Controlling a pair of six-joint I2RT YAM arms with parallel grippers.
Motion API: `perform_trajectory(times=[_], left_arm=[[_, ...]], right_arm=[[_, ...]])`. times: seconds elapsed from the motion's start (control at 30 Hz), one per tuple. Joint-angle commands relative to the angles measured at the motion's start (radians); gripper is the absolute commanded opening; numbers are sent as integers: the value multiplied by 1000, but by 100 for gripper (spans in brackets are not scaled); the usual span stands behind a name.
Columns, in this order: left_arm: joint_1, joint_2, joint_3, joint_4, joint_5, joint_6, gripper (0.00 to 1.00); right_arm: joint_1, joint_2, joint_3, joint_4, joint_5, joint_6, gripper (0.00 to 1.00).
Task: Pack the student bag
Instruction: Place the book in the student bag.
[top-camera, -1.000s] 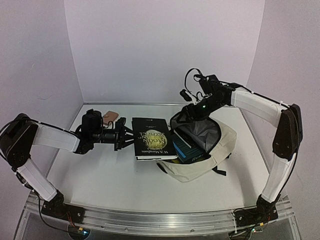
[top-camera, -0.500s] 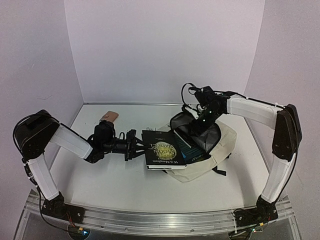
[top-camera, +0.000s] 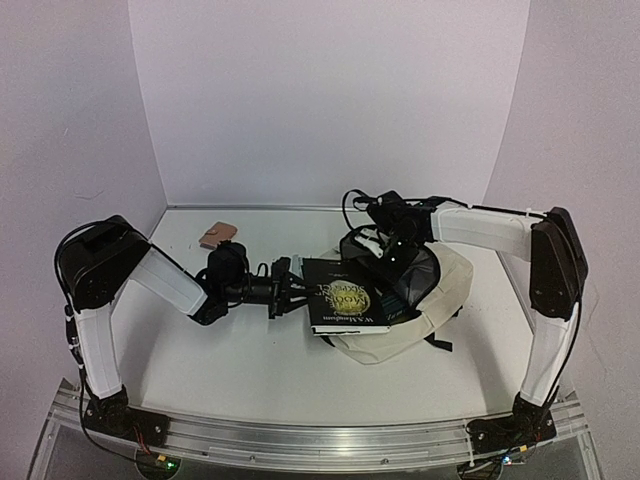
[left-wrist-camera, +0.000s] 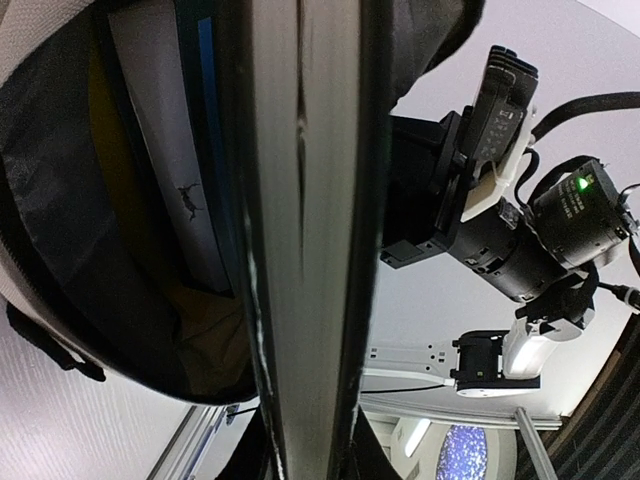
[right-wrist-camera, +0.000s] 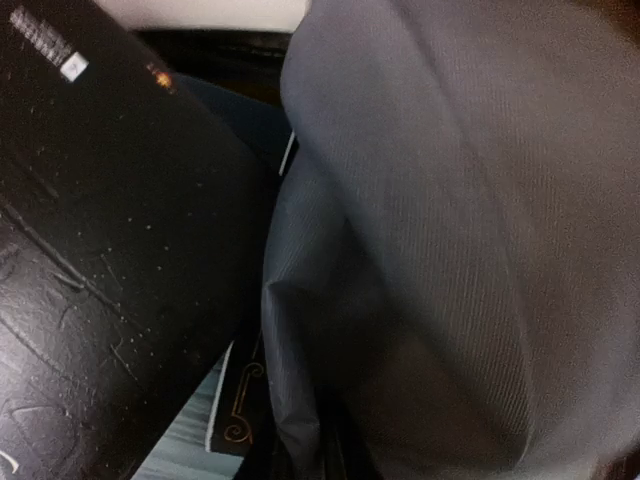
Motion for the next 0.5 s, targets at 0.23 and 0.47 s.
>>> perform_trajectory(times=[0.23, 0.47], left_arm=[[-6, 95, 174, 214, 44, -20, 0], [19, 43, 122, 186, -99, 53, 0]], right_arm=[[-5, -33, 206, -42, -106, 111, 0], [-7, -61, 212, -97, -157, 122, 0]])
